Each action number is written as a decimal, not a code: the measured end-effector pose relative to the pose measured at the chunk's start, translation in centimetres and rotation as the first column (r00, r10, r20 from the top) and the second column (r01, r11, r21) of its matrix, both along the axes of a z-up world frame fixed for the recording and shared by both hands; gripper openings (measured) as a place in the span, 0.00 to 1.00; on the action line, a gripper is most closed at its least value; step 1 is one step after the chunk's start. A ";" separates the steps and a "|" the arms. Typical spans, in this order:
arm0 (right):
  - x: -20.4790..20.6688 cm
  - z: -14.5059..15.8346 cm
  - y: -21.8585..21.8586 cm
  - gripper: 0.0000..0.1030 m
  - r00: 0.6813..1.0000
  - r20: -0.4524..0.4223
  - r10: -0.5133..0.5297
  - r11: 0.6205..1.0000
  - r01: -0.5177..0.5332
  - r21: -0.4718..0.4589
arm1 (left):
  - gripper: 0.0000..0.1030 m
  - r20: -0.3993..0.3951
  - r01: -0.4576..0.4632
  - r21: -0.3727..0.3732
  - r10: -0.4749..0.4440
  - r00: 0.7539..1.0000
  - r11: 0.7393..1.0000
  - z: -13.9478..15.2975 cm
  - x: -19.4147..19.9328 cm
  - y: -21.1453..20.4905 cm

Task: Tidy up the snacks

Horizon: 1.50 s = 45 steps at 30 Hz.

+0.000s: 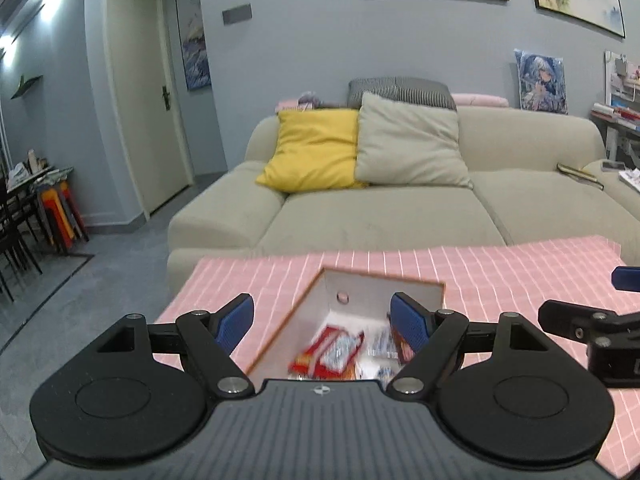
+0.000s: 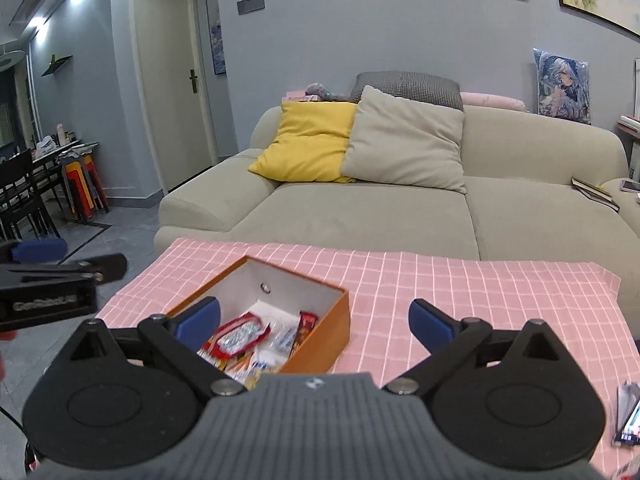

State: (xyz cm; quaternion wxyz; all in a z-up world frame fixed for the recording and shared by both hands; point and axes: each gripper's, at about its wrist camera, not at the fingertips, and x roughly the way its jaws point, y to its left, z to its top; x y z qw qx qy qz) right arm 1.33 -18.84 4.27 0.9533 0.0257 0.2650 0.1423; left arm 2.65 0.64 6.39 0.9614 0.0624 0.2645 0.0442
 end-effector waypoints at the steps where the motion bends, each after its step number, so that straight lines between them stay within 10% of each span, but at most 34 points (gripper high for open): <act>1: -0.7 -0.4 0.1 0.94 1.000 0.005 0.004 1.000 -0.004 -0.010 | 0.89 -0.011 -0.004 -0.002 0.004 1.000 1.000 -0.4 -0.3 0.0; 17: -3.9 -4.8 0.0 0.94 0.997 -0.035 -0.072 0.997 0.070 -0.040 | 0.89 -0.159 0.022 -0.055 -0.031 0.987 0.998 -4.8 -2.3 -2.3; 45: -3.9 -5.2 0.2 0.94 0.997 -0.039 -0.070 0.997 0.068 -0.038 | 0.89 -0.185 0.013 -0.063 -0.024 0.982 0.998 -5.2 -2.4 -2.5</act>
